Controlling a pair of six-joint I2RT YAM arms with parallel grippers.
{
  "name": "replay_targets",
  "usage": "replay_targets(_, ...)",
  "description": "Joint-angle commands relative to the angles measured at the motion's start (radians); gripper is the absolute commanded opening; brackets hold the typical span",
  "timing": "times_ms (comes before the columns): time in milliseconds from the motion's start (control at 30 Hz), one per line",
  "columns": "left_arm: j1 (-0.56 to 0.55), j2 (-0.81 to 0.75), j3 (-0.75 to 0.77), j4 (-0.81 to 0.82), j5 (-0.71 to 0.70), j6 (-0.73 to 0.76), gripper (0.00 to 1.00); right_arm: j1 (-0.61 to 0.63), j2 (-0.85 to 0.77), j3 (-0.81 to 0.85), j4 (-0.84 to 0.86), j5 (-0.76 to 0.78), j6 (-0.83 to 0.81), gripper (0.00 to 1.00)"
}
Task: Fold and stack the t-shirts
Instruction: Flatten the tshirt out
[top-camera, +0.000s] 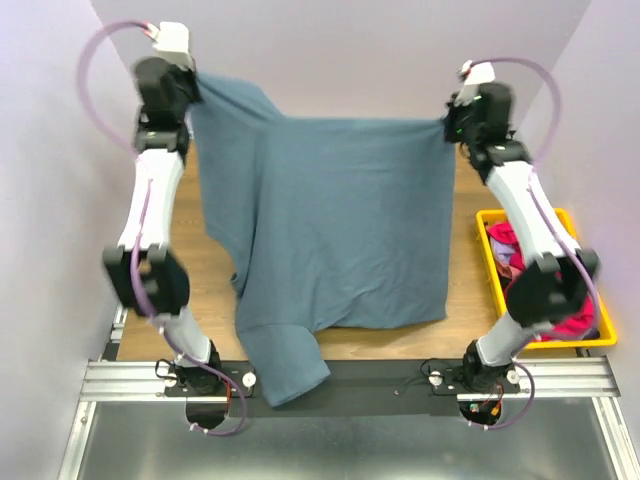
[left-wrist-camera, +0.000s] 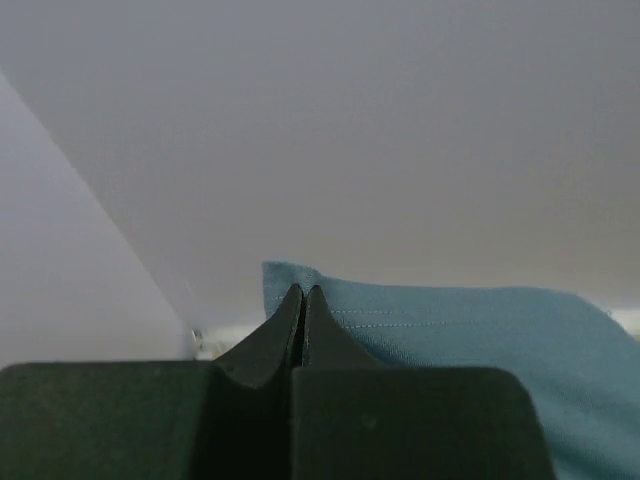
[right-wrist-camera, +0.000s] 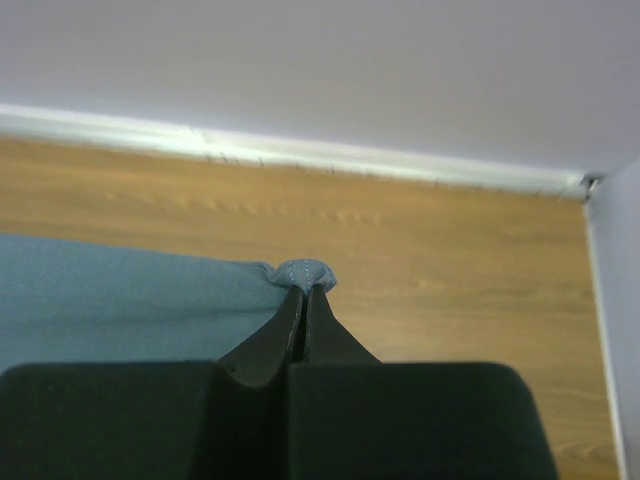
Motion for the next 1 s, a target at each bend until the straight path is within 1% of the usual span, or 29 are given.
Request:
replay_targets(0, -0.022, 0.188, 0.024, -0.008, 0.061, 0.009, 0.0, -0.008, 0.16, -0.031, 0.067, 0.084, -0.03, 0.01)
replay_targets(33, -0.029, 0.229, 0.032, -0.006, 0.064, 0.02, 0.0, -0.01, 0.248, -0.034, 0.108, 0.096, -0.033, 0.01)
replay_targets(67, -0.039, 0.269, 0.054, -0.009, 0.072, 0.023, 0.0, -0.008, 0.287, -0.034, 0.127, 0.099, -0.043, 0.01)
replay_targets(100, -0.042, 0.346, 0.068, -0.009, 0.078, 0.02, 0.0, -0.01, 0.335, -0.031, 0.159, 0.104, -0.049, 0.01)
replay_targets(133, -0.047, 0.381, 0.09, -0.012, 0.095, 0.009, 0.0, -0.01, 0.408, -0.014, 0.173, 0.105, -0.067, 0.01)
replay_targets(233, -0.047, 0.501, 0.127, -0.009, 0.106, -0.011, 0.0, -0.013, 0.513, 0.029, 0.196, 0.111, -0.095, 0.01)
replay_targets(267, -0.047, 0.547, 0.153, -0.011, 0.11, -0.012, 0.0, -0.018, 0.571, 0.064, 0.199, 0.113, -0.108, 0.01)
replay_targets(467, -0.047, 0.659, 0.249, -0.029, 0.097, 0.012, 0.0, -0.036, 0.727, 0.187, 0.204, 0.118, -0.145, 0.01)
replay_targets(667, -0.047, 0.667, 0.26, -0.043, 0.101, 0.003, 0.0, -0.048, 0.766, 0.245, 0.205, 0.113, -0.144, 0.01)
replay_targets(767, -0.047, 0.626, 0.23, -0.048, 0.094, -0.012, 0.0, -0.048, 0.745, 0.245, 0.204, 0.099, -0.133, 0.01)
replay_targets(967, -0.047, 0.523, 0.159, -0.094, 0.041, -0.017, 0.0, -0.048, 0.659, 0.18, 0.205, 0.067, -0.129, 0.01)
